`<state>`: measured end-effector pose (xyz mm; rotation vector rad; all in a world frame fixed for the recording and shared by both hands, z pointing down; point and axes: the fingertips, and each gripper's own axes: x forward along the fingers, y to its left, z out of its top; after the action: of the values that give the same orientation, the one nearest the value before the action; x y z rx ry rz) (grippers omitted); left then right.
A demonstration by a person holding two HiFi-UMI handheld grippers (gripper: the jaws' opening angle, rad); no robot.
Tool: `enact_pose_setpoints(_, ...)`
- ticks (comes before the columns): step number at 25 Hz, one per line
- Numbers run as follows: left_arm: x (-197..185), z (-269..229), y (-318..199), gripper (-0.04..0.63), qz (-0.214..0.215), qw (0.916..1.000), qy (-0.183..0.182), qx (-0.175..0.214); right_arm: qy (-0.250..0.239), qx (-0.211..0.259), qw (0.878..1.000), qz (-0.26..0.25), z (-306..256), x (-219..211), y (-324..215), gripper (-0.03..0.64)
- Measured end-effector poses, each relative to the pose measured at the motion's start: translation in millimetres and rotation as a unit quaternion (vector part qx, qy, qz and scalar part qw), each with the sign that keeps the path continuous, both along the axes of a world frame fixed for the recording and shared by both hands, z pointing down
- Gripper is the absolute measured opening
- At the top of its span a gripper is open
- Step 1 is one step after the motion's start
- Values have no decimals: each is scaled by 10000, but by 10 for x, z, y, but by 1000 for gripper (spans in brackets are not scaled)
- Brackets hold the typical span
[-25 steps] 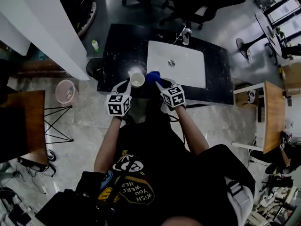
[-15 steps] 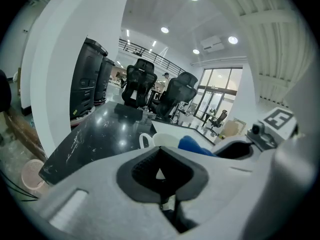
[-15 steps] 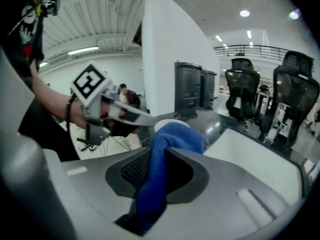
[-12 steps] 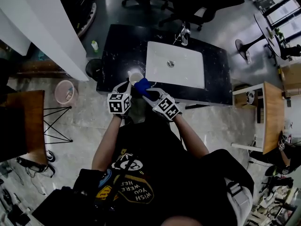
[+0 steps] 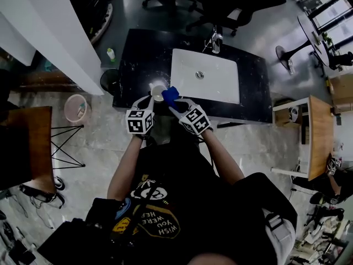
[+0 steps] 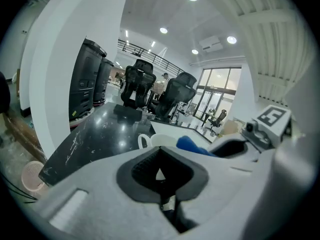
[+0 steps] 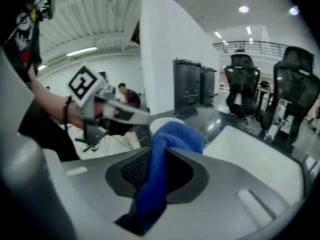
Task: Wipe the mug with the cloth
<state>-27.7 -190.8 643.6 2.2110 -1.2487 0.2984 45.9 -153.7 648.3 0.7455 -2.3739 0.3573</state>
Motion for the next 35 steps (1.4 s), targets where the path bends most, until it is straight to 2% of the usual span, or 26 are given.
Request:
enact_pose_setpoints(2,-11,-1,-6,3,2,10000,-7,7,-97,-55,9982,-583,43,-161,316,80)
enact_pose_setpoints(4,-21,-12,-6,3,-2,10000,-5,15,-304,54,9967,-745,-55,-170,395,80)
enact_pose_setpoints(5,-22,-17,-3,3,-1,10000,-3,18,-484,155,9971,-564,-168,-110,313,80)
enact_pose_setpoints(8,-15,-26,-11,3,11,10000,-8,48,-801,508,9943,491,-496,217,-203,80)
enact_pose_setpoints(10,-4,-25,-16,3,22,10000,-10,60,-585,571,9913,1028,-488,408,-479,80)
enact_pose_setpoints(12,3,-23,-16,3,32,10000,0,53,-297,394,9923,1134,-319,441,-534,80)
enact_pose_setpoints(14,6,-24,-16,3,44,10000,4,34,-120,119,9975,682,-114,275,-326,80)
enact_pose_setpoints(16,7,-29,-18,3,62,10000,-8,26,-94,-62,9999,-86,34,33,32,80)
enact_pose_setpoints(18,1,-46,-23,3,69,10000,0,43,-291,-163,9976,-604,74,-109,296,80)
enact_pose_setpoints(19,-7,-57,-24,3,63,10000,12,58,-449,-173,9967,-658,43,-118,331,80)
enact_pose_setpoints(21,-26,-77,-26,3,37,9999,42,85,-801,-33,9961,-370,-135,-21,182,80)
enact_pose_setpoints(23,-37,-84,-32,3,25,9999,59,93,-1037,285,9939,265,-395,184,-164,80)
enact_pose_setpoints(25,-34,-74,-33,3,39,9999,52,79,-964,549,9897,905,-548,409,-506,80)
enact_pose_setpoints(27,-18,-55,-21,3,71,10000,32,53,-735,521,9891,1166,-517,496,-657,80)
enact_pose_setpoints(29,10,-43,-9,3,105,9999,21,44,-519,303,9944,872,-367,375,-549,80)
enact_pose_setpoints(31,36,-42,-9,3,130,9999,20,55,-273,59,9995,129,-171,115,-213,80)
enact_pose_setpoints(33,42,-48,-15,3,144,9999,11,76,-71,-94,9973,-720,2,-134,194,79)
enact_pose_setpoints(35,20,-63,-22,3,139,9999,3,97,-136,-182,9918,-1255,42,-267,456,79)
